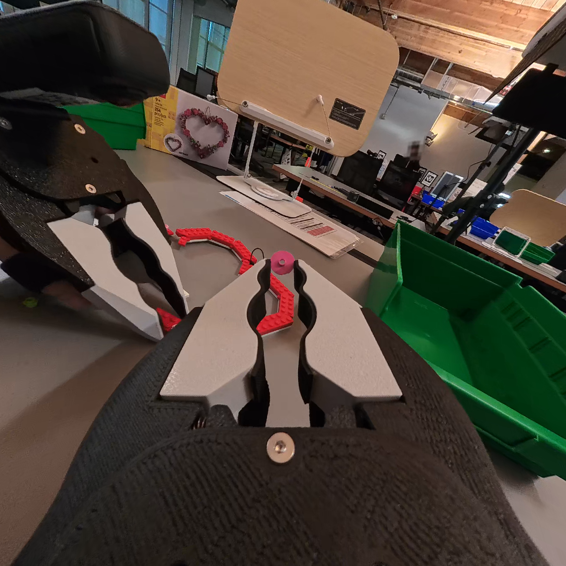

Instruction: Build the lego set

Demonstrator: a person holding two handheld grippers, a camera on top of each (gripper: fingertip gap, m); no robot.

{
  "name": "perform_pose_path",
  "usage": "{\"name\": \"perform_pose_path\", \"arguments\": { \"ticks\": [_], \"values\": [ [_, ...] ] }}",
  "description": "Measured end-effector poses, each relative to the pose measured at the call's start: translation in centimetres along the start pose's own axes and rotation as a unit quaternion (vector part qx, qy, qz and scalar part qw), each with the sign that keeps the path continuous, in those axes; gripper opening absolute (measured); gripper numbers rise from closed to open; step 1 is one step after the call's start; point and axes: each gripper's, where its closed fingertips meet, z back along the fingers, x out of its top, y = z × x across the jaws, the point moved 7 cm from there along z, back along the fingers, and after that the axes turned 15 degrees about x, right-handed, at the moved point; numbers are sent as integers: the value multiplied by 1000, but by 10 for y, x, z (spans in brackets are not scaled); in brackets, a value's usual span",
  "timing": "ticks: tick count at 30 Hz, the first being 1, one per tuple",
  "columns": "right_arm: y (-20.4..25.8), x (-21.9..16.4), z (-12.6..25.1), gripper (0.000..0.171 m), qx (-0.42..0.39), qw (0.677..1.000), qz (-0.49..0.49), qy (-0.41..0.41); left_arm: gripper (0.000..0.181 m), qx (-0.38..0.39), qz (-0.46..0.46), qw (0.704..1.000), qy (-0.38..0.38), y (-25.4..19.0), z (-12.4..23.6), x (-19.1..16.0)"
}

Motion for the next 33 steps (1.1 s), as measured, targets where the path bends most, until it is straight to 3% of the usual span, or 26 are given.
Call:
{"name": "perform_pose_path", "arguments": {
  "ticks": [3,9,18,25,29,33],
  "values": [
    [0,0,1,13,-1,1000,0,-1,27,3,4,1000,-4,2,10,1],
    [0,1,1,13,0,1000,-2,-4,31,80,40,988,-123,34,74,-2],
    [1,1,-2,13,1,1000,3,1,34,329,42,905,-268,107,167,-66],
    [1,-2,-3,13,-2,1000,6,13,32,386,27,858,-339,121,174,-95],
    [-1,-3,-4,13,-3,1000,4,15,32,357,63,869,-336,126,171,-101],
    [0,-4,-5,13,0,1000,5,18,30,365,96,854,-357,133,178,-106]
  ]
}}
